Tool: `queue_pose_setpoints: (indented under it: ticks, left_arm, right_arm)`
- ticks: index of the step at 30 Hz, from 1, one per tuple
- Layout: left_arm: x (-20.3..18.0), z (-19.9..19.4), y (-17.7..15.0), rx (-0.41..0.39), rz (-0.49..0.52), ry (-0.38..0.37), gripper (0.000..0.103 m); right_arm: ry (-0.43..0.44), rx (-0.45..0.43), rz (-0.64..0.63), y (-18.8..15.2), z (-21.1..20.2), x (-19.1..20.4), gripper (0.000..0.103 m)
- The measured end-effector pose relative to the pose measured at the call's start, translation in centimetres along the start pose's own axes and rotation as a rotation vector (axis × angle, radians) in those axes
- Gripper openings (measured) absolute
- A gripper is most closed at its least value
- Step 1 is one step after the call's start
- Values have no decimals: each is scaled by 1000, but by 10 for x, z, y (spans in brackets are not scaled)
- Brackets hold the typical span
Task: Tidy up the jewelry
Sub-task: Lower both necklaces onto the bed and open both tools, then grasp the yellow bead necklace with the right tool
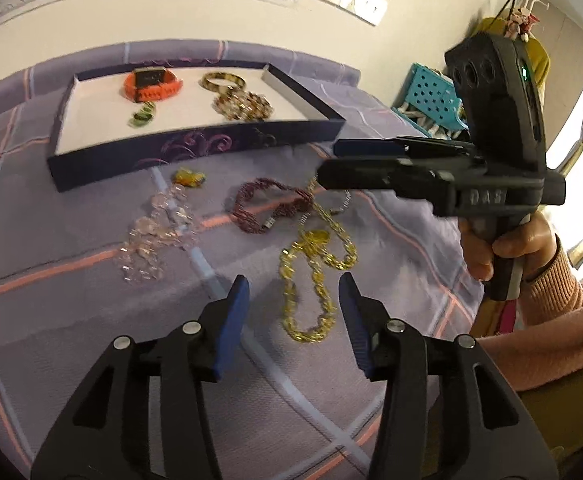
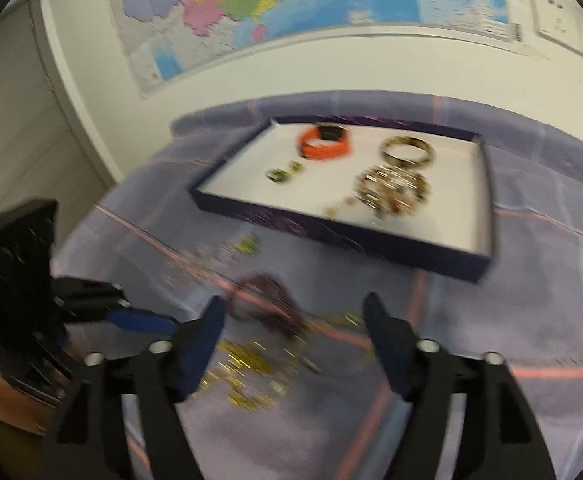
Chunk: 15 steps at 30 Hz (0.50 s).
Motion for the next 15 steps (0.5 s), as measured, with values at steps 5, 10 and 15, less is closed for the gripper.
queue_pose_setpoints:
  ticks: [5, 10, 15]
  left_arm:
    - [-16, 10, 0, 29, 28, -38, 51]
    - [-27, 11, -2, 29, 54, -74, 52]
    - [-12, 1, -9, 16, 38, -40, 54]
  right_arm:
    - [10, 55, 40, -16, 15, -15, 79]
    - [64, 91, -77, -24, 24, 24, 81]
    - [81, 101, -81, -26, 23, 38, 81]
Point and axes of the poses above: each gripper's, at about its wrist camera, not at the fingertips, and z roughly the way its jaws point, x to its left, y to its top, the point moved 10 cm from there along z, roughly the way its jaws point, and after that the axes turned 15 degrees about x, right-handed, at the moved point
